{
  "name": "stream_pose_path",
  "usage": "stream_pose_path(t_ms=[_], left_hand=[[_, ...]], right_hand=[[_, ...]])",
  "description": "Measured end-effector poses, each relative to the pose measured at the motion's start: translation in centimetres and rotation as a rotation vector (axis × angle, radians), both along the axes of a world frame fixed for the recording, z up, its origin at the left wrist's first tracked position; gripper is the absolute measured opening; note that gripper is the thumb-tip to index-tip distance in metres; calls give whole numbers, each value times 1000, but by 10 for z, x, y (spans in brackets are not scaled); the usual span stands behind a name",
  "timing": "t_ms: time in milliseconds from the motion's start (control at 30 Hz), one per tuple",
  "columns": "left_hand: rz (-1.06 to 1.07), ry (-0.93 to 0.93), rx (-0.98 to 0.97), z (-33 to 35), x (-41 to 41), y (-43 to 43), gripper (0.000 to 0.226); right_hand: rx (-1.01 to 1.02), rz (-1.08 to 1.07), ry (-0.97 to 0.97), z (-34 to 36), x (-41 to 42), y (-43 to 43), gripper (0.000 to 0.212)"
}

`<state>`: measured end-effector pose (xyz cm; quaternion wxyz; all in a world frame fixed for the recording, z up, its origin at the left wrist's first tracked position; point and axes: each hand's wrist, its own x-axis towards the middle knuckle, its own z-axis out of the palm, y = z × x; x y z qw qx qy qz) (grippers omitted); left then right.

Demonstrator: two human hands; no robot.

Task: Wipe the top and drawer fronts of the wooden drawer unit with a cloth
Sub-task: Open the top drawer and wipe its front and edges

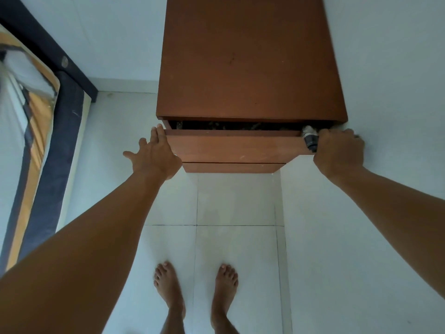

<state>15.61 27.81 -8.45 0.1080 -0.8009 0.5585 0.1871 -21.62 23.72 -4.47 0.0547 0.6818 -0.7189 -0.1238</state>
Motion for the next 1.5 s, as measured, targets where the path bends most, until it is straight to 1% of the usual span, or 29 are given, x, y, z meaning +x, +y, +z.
stream_pose_path(t_ms=[100, 167, 200, 233, 267, 367, 400, 467, 567, 633, 767, 900, 1067, 1333, 1500], left_hand=[[-5, 6, 4, 3, 1, -1, 86], [-9, 22, 2, 3, 3, -1, 86], [-8, 33, -1, 3, 5, 0, 86], [-6, 42, -14, 2, 7, 2, 85], [-6, 44, -39, 2, 9, 4, 83], [-29, 27, -196, 2, 11, 12, 78], [-49, 20, -252, 2, 12, 14, 78], [-112, 11, -320, 1, 10, 15, 80], [-160, -6, -363, 2, 4, 6, 79], [-168, -43, -344, 3, 0, -4, 80], [-208, -113, -317, -2, -5, -17, 70], [-176, -152, -355, -9, -6, -21, 65], [-227, -223, -416, -14, 1, -20, 63], [-217, -253, -469, -14, 8, -30, 56], [-116, -211, -509, -19, 1, -38, 49]], right_hand=[[42, 60, -27, 14, 21, 16, 11], [52, 155, -46, 15, 32, 27, 12], [47, 199, -61, 13, 35, 32, 16], [37, 237, -88, 10, 38, 35, 23], [31, 264, -131, 6, 39, 38, 35], [68, 229, -233, -1, 46, 37, 86], [79, 211, -246, -4, 49, 35, 95], [100, 189, -266, -10, 55, 28, 102], [104, 180, -276, -20, 62, 19, 102], [106, 196, -267, -26, 65, 14, 101], [115, 197, -288, -38, 70, 6, 103], [91, 176, -298, -45, 74, 6, 105], [67, 156, -323, -49, 75, 4, 105], [67, 148, -349, -50, 82, -2, 105], [48, 151, -374, -53, 83, -4, 106]])
